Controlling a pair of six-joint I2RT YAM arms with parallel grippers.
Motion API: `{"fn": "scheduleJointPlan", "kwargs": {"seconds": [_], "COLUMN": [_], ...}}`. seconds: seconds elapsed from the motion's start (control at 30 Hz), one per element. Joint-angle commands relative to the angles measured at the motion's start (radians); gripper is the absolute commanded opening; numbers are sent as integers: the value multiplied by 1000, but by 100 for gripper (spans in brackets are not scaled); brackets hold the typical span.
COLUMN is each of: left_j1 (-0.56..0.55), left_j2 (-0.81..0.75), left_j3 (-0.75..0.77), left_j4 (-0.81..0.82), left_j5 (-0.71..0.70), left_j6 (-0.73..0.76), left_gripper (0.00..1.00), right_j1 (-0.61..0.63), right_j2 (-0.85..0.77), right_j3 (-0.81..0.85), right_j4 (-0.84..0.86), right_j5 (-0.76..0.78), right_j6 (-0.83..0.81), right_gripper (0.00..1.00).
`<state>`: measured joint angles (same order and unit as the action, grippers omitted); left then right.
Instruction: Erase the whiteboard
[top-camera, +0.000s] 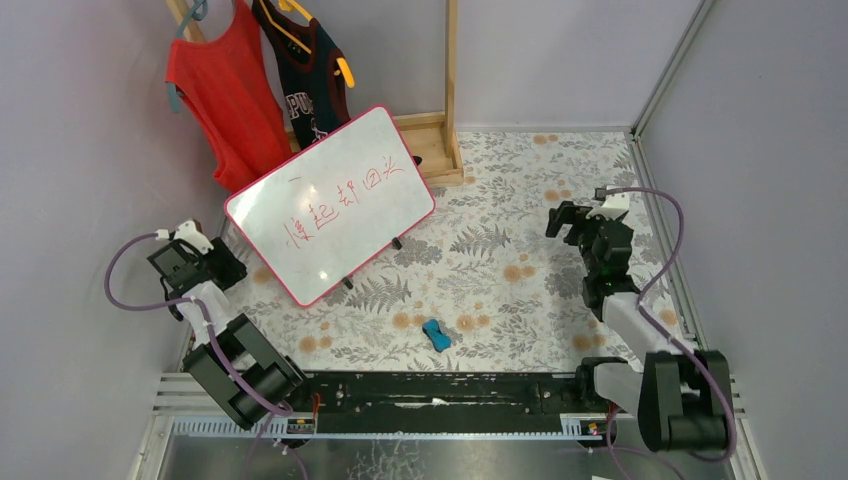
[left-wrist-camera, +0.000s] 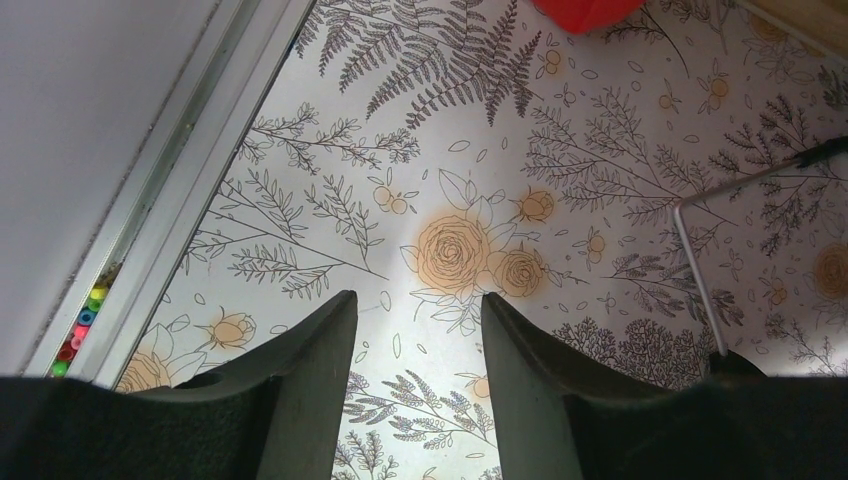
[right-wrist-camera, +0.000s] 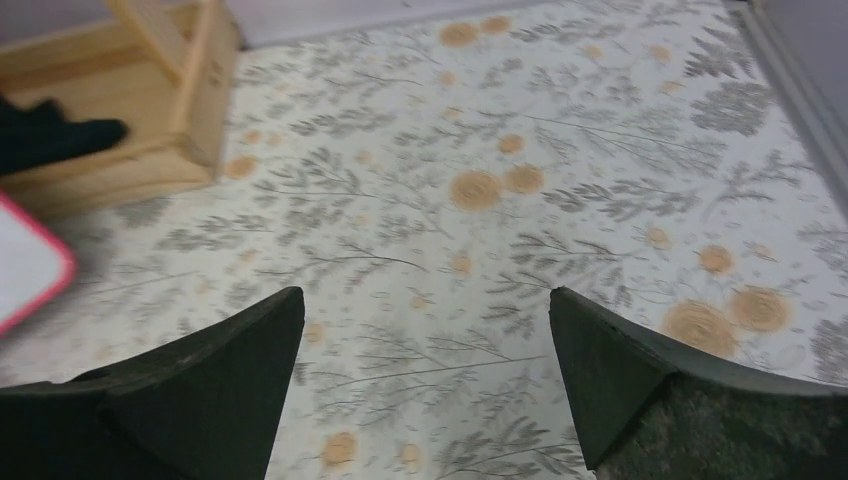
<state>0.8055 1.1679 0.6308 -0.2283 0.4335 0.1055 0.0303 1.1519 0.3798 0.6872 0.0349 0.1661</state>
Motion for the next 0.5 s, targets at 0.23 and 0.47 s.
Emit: {"fn": "scheduleJointPlan", "kwargs": {"seconds": [0.23,0.47], "left_j1": [10,11], "left_j2": [-12,-19], "left_j3": [-7,-11], "left_j4": [49,51], "left_j5": [22,20], "left_j6": [-1,-2], "left_gripper": [48,48], "right_j1": [8,50], "right_j2": [-226,-124], "right_j3": [338,269], "right_j4": [-446,405], "right_j5": [-674,-1057], "right_j6": [502,1198], "right_gripper": [99,99]}}
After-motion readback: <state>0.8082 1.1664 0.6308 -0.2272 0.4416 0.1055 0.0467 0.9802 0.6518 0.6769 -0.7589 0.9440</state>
